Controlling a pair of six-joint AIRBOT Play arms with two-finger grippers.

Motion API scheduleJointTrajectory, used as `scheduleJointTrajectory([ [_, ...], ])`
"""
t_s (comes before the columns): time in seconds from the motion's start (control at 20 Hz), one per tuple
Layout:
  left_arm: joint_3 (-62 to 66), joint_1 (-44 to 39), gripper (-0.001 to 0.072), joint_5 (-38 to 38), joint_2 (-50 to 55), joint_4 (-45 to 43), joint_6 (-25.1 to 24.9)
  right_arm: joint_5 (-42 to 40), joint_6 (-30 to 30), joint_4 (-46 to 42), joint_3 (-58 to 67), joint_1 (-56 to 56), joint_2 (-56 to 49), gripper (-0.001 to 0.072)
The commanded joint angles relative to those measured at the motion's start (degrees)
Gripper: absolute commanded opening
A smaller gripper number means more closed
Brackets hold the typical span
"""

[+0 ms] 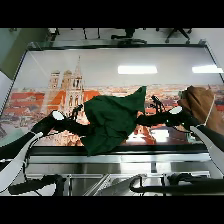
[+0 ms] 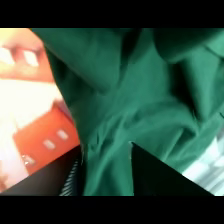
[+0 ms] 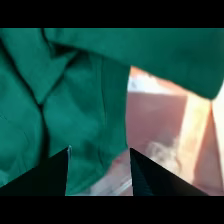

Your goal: Fold the shirts.

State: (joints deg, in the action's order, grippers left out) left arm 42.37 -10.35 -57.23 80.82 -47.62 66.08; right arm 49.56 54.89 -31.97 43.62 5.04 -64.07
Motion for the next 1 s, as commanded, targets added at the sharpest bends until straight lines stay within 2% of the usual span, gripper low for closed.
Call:
scheduleJointTrajectory([
  [0.0,-0.2,-0.1,0.0350,3.3,0.0,-0.3,-0.1,-1.5,-1.8,2.2,1.9,0.7,-3.2,0.0431],
  [0.05,0.0,0.0,0.0340,3.3,0.0,-0.4,-0.1,-1.0,-1.9,2.3,2.2,0.7,-3.5,0.0397],
  [0.1,0.4,0.0,0.0106,3.1,0.0,-0.4,-0.1,-0.5,-3.1,2.7,2.2,0.7,-3.6,0.0244],
  [0.15,1.1,-0.1,0.0012,2.9,0.0,-0.3,-0.2,0.0,-3.6,3.1,2.2,0.8,-3.6,0.0218],
  [0.2,2.6,-0.1,0.0012,2.1,0.0,-0.3,-0.2,0.7,-4.2,4.2,2.2,0.8,-3.6,0.0199],
  [0.25,4.1,-0.1,0.0012,1.2,0.0,-0.2,-0.2,1.4,-4.4,5.2,2.2,0.8,-3.6,0.0076],
  [0.3,6.0,-0.1,0.0012,-0.2,0.0,-0.3,-0.2,2.2,-5.7,6.4,2.2,0.8,-3.5,0.0025],
  [0.5,16.0,-0.1,0.0011,-10.2,-0.2,3.3,-0.1,10.2,-9.0,12.7,6.7,0.7,-1.6,0.0024],
  [0.65,26.6,-0.1,0.0011,-16.5,-4.5,10.8,-0.1,15.3,-9.4,14.5,19.9,-0.5,5.4,0.0024],
  [0.8,42.5,-0.1,0.0011,-17.1,-12.7,13.7,2.0,15.1,-9.0,14.4,36.7,-4.3,13.8,0.0024],
  [0.95,57.9,1.4,0.0011,-13.0,-19.6,13.6,8.6,11.4,-3.9,10.7,49.4,-10.3,20.9,0.0024],
])
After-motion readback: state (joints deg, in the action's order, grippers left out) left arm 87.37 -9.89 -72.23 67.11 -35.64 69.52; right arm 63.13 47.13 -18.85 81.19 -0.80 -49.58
